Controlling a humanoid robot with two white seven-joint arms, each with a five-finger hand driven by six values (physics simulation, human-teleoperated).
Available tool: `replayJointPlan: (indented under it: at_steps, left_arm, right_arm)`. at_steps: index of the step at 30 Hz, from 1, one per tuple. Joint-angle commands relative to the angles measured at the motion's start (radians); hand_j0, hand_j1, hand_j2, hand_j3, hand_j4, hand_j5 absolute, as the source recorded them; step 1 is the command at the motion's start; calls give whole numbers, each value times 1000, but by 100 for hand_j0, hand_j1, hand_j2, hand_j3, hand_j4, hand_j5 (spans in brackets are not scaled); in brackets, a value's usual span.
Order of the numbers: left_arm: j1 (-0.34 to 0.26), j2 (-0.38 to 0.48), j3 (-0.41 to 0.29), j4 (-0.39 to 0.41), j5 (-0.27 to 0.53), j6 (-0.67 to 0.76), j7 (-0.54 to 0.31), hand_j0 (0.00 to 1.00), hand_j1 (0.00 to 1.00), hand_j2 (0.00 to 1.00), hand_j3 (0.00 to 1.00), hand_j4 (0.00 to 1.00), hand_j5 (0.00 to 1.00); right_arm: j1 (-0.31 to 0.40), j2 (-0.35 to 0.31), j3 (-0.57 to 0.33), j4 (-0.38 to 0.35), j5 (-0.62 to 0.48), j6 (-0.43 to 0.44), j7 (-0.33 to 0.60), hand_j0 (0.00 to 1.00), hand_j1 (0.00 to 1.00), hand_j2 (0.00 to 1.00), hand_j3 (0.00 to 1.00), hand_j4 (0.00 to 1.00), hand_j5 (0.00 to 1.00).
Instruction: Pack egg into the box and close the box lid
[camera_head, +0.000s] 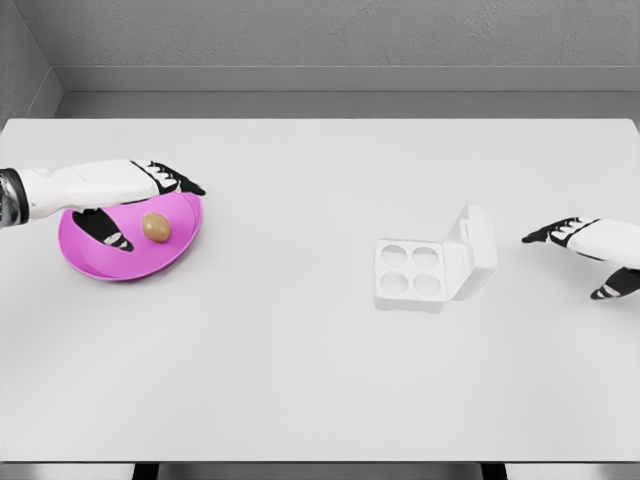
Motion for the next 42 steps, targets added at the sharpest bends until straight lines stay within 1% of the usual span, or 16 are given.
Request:
replayJointPlan:
  at_steps: [1,5,11,13,15,17,19,21,22,23,27,29,30,32,39,42]
  left_arm:
    - [0,-28,10,10,-85,9,-1,100,100,100,100,100,100]
    - [-2,-53,10,88,-110,5,-1,100,100,100,100,100,100]
    - [0,-67,34,116,-79,-19,-1,100,100,100,100,100,100]
    - [2,-67,37,108,-18,-56,-1,100,100,100,100,100,100]
    - [17,-56,123,118,-2,-202,-1,100,100,100,100,100,100]
    - [17,-41,138,151,105,-202,-1,100,100,100,100,100,100]
    - [20,-42,137,141,128,-202,-1,100,100,100,100,100,100]
    - [17,-51,135,150,117,-202,-1,100,100,100,100,100,100]
    - [20,-60,125,164,99,-202,-1,100,100,100,100,100,100]
    - [20,-73,125,196,50,-202,-1,100,100,100,100,100,100]
    - [43,-71,123,223,28,-202,-1,100,100,100,100,100,100]
    - [40,-73,123,222,48,-202,-1,100,100,100,100,100,100]
    - [43,-71,120,223,85,-202,-1,100,100,100,100,100,100]
    - [38,-71,86,234,120,-202,-1,100,100,100,100,100,100]
    - [31,-114,85,337,102,-202,-1,100,100,100,100,100,100]
    - [25,-165,86,363,45,-202,-1,100,100,100,100,100,100]
  right_arm:
    - [-2,-2,1,-5,-4,-2,-3,100,100,100,100,100,100]
    - [-9,-2,1,-5,-4,-1,0,100,100,100,100,100,100]
    - [-14,-7,10,-7,-5,-1,-12,100,100,100,100,100,100]
    - [-14,-8,12,1,-5,-1,-13,100,100,100,100,100,100]
    - [-14,-13,12,1,-5,-1,-17,100,100,100,100,100,100]
    - [-14,-14,12,-4,-5,-2,-17,100,100,100,100,100,100]
    - [-15,-17,10,-5,-5,-2,-15,100,100,100,100,100,100]
    - [-15,-14,10,-11,-5,-7,-13,100,100,100,100,100,100]
    - [-15,-16,10,-10,-4,-33,-13,100,100,100,100,100,100]
    - [-17,-16,9,-10,-5,-56,-12,100,100,100,100,100,100]
    - [-25,-16,7,-10,-4,-56,-7,100,100,100,100,100,100]
    - [-25,-16,7,-10,-4,-56,-9,100,100,100,100,100,100]
    - [-23,-16,7,-7,-5,-56,-13,100,100,100,100,100,100]
    - [-23,-14,7,-4,-5,-56,-13,100,100,100,100,100,100]
    - [-21,-14,3,4,-9,-56,-15,100,100,100,100,100,100]
    - [-23,-16,4,2,-7,-56,-15,100,100,100,100,100,100]
